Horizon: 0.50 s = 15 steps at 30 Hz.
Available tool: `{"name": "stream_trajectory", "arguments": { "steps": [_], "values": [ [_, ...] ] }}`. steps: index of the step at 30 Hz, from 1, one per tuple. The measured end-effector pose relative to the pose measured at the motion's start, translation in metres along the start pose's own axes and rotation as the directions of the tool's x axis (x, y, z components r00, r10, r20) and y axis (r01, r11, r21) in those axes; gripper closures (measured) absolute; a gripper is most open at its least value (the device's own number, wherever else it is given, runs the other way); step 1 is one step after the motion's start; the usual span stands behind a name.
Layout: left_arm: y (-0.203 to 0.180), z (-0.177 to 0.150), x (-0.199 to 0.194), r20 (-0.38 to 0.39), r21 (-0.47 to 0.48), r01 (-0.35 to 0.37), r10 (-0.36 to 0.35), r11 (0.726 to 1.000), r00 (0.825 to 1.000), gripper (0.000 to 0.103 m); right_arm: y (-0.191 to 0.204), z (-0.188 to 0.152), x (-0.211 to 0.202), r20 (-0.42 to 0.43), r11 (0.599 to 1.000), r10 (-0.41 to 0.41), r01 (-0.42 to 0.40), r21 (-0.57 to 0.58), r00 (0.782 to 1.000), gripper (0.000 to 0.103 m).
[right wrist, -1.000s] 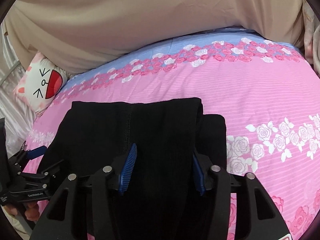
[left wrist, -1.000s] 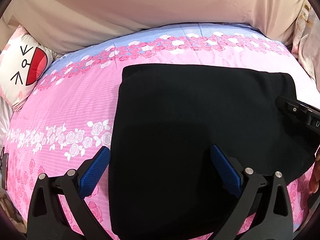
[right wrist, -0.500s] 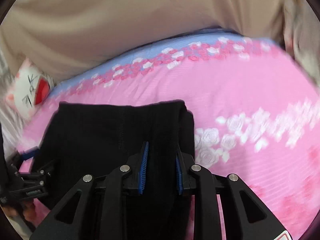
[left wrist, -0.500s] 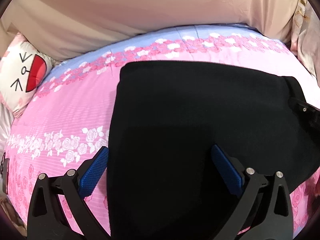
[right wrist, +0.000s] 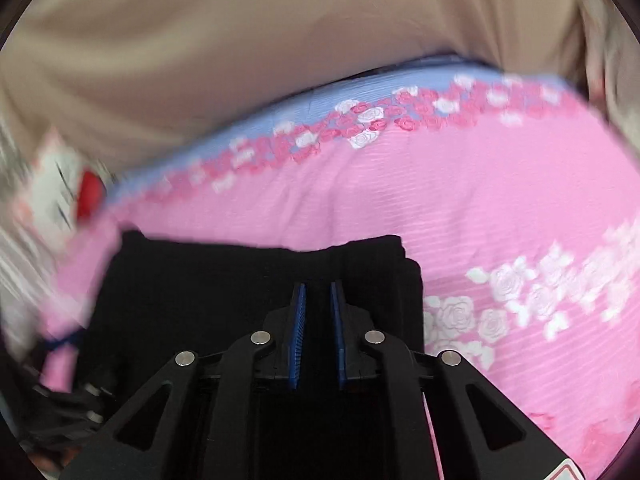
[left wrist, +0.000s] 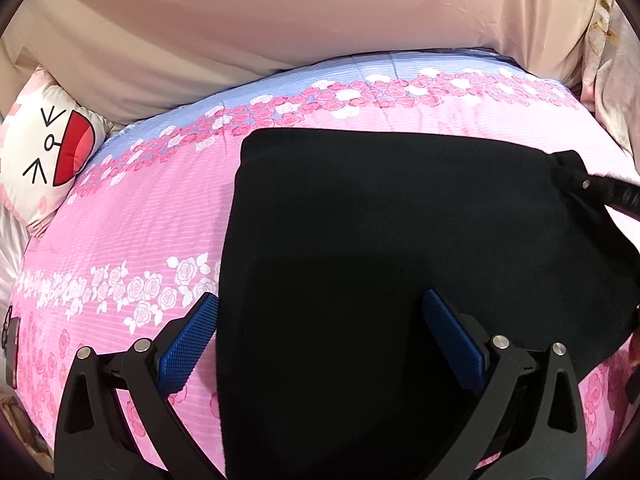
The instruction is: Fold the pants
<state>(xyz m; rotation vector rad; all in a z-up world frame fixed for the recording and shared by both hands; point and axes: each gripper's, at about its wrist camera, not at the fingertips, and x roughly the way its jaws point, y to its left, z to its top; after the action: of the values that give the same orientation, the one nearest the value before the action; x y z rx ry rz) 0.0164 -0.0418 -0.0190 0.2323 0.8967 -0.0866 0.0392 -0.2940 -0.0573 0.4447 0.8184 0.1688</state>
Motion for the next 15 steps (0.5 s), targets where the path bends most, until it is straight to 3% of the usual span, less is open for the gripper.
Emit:
{"name": "stream_trajectory", "arguments": {
  "steps": [5, 8, 9, 10, 12, 15],
  "values": [
    [0.032, -0.005, -0.036, 0.069, -0.039, 0.031, -0.028, 0.999, 0.997, 0.005, 0.004, -0.013, -0.062, 0.117, 0.999, -0.039, 0.043, -0.029, 0.992, 0.085],
    [0.055, -0.016, -0.044, 0.056, -0.056, 0.021, -0.018, 0.998, 0.998, 0.005, 0.002, -0.040, -0.091, 0.100, 0.997, -0.030, 0.037, -0.070, 0.995, 0.084],
    [0.059, -0.022, -0.043, 0.038, -0.062, 0.017, -0.014, 0.998, 0.999, 0.005, 0.000, -0.051, -0.097, 0.089, 0.996, -0.044, 0.051, -0.078, 0.995, 0.078],
    [0.060, -0.026, -0.042, 0.023, -0.063, 0.016, -0.014, 0.998, 1.000, 0.005, 0.000, -0.058, -0.099, 0.079, 0.995, -0.052, 0.058, -0.081, 0.996, 0.066],
    [0.058, -0.038, -0.038, -0.010, -0.055, 0.028, -0.029, 0.998, 1.000, 0.005, -0.001, -0.075, -0.100, 0.049, 0.995, -0.054, 0.058, -0.077, 0.997, 0.056],
    [0.052, -0.045, -0.035, -0.028, -0.053, 0.050, -0.051, 0.997, 0.998, 0.005, 0.007, -0.096, -0.098, 0.021, 0.995, -0.013, 0.015, -0.096, 1.000, 0.056]
  ]
}}
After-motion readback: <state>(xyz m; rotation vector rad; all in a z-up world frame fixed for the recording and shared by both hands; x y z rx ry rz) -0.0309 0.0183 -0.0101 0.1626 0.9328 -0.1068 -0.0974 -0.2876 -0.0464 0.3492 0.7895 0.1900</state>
